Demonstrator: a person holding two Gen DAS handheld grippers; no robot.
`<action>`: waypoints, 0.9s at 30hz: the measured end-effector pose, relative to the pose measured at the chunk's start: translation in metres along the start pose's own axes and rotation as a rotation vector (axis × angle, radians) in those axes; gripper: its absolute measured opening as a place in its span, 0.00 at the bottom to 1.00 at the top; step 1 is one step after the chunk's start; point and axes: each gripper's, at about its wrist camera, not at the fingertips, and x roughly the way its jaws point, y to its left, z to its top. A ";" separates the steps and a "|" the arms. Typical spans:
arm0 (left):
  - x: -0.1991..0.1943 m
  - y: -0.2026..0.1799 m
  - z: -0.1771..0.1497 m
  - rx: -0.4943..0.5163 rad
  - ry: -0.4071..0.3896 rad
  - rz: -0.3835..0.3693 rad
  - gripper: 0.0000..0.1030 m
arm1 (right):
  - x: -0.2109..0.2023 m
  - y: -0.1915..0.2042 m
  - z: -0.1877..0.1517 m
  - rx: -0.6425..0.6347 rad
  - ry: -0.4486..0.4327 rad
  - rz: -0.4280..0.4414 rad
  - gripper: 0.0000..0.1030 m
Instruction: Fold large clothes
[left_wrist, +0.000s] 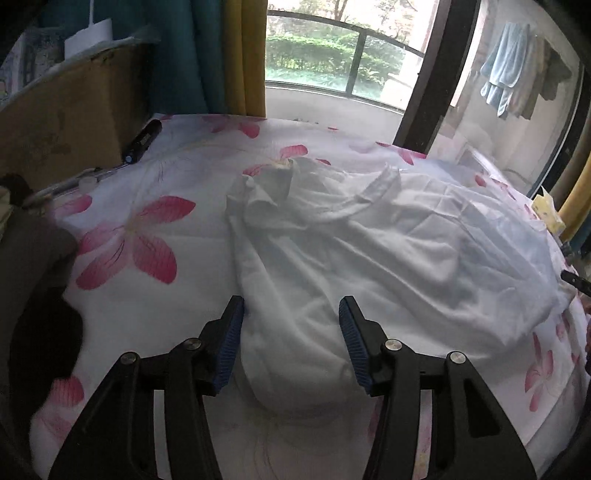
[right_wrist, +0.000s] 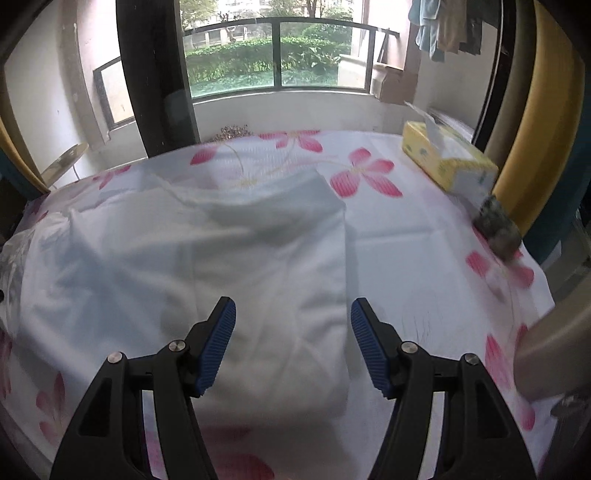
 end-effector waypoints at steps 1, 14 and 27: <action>-0.002 -0.001 -0.002 -0.001 -0.001 0.005 0.54 | -0.001 -0.002 -0.004 0.005 0.005 -0.002 0.63; -0.008 -0.015 -0.014 0.044 0.007 0.047 0.52 | -0.006 -0.012 -0.038 0.071 0.004 0.030 0.52; -0.031 -0.016 -0.031 0.049 0.000 -0.038 0.09 | -0.023 -0.005 -0.051 -0.007 -0.013 0.083 0.10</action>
